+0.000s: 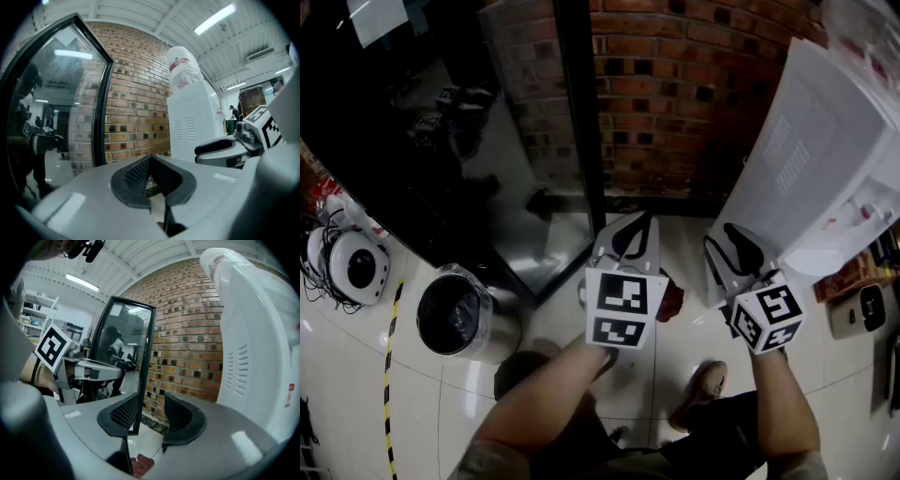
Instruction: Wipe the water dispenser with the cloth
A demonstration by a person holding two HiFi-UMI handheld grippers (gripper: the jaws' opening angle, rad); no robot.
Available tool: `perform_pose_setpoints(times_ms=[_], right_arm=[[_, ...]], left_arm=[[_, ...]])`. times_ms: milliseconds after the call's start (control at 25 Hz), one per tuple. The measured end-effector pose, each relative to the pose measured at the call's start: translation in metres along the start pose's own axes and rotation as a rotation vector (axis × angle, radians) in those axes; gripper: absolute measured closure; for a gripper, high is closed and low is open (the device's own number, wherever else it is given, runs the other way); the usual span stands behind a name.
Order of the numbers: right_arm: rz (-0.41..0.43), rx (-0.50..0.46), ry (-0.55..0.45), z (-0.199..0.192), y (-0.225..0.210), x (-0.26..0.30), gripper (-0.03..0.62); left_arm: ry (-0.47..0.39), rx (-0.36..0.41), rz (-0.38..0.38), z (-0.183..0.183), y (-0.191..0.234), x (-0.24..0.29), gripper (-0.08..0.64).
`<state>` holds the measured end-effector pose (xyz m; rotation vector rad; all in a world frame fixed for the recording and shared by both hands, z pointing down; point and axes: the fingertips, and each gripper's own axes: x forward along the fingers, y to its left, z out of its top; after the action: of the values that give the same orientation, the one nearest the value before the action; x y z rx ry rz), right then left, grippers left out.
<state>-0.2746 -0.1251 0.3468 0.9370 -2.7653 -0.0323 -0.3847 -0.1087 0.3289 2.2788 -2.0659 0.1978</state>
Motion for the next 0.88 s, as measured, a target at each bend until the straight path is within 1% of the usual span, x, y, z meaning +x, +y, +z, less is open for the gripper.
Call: perform_pose_setpoints(times_ms=[40, 120, 240, 360, 520, 600, 800, 880], right_arm=[[-0.014, -0.003, 0.007, -0.001, -0.005, -0.003, 0.414], [-0.036, -0.009, 0.021, -0.004, -0.013, -0.006, 0.411], [-0.041, -0.017, 0.035, -0.009, -0.019, -0.003, 0.403], [-0.028, -0.02, 0.043, -0.012, -0.02, 0.008, 0.394], [0.0, -0.019, 0.059, -0.019, -0.02, 0.024, 0.38], [0.015, -0.024, 0.066, -0.023, -0.019, 0.034, 0.368], [0.044, -0.029, 0.067, -0.033, -0.024, 0.067, 0.354], [0.056, -0.028, 0.078, -0.038, -0.027, 0.082, 0.347]], left_arm=[[-0.005, -0.009, -0.026, 0.001, -0.006, 0.005, 0.56], [-0.013, -0.022, -0.07, 0.002, -0.017, 0.013, 0.517], [-0.019, -0.017, -0.086, 0.002, -0.021, 0.02, 0.512], [-0.018, -0.01, -0.064, 0.0, -0.012, 0.022, 0.512], [0.004, 0.005, -0.013, -0.008, 0.005, 0.023, 0.514], [0.017, 0.02, 0.012, -0.014, 0.013, 0.024, 0.545], [0.043, 0.1, 0.059, -0.035, 0.031, 0.026, 0.552], [0.065, 0.134, 0.064, -0.049, 0.036, 0.025, 0.558]])
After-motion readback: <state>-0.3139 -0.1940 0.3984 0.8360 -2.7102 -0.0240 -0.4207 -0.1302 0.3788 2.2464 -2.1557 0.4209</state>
